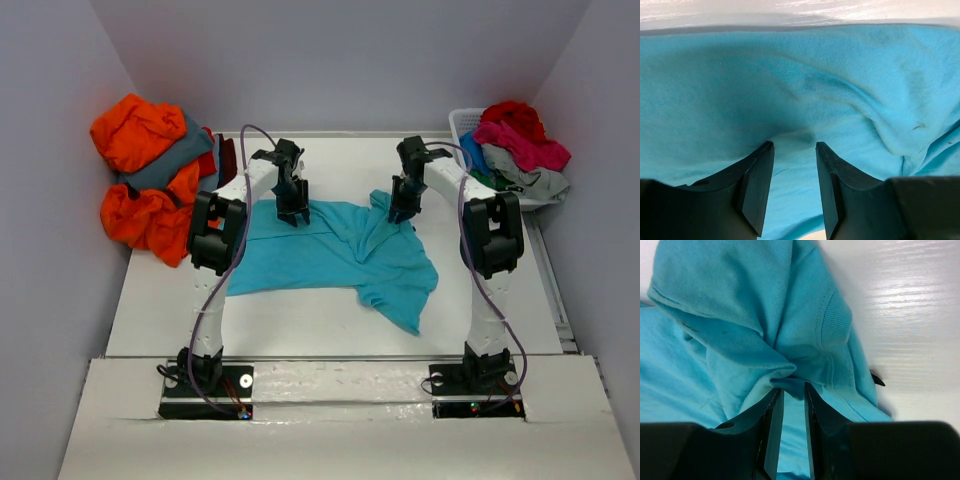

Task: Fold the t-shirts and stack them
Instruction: Fold the flattened T-shirt at the center of the board.

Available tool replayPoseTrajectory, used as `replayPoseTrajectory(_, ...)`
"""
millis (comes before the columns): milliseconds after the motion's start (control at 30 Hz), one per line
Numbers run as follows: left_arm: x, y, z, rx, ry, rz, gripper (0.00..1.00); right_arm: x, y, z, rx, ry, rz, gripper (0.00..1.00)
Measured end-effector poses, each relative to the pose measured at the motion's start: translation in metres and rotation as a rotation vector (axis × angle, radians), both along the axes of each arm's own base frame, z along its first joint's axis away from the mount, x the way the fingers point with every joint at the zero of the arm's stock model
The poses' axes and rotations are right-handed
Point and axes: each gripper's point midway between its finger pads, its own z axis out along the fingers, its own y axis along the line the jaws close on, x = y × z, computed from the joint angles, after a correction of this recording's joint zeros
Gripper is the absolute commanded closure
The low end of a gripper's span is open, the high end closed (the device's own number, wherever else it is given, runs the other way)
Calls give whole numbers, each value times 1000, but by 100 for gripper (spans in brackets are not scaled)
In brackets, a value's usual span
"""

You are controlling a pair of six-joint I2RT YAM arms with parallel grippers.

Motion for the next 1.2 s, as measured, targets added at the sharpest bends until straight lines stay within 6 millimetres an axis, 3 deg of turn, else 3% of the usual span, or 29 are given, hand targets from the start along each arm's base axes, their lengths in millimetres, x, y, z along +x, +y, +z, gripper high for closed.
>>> replayPoseTrajectory(233,0,0,0,0,2,0,48,-15,-1,-14,1,51,2,78)
replayPoseTrajectory(367,0,0,0,1,3,0,48,-22,-3,-21,-3,77,3,87)
replayPoseTrajectory(567,0,1,0,3,3,-5,48,-36,-4,-20,6,93,-7,93)
replayPoseTrajectory(667,-1,1,0,3,3,-6,48,-42,-5,-9,10,86,-9,93)
replayPoseTrajectory(1000,0,1,0,2,2,-7,48,-48,-3,54,61,-22,-8,93)
replayPoseTrajectory(1200,0,1,0,1,2,-7,48,-60,-2,56,72,15,-2,93)
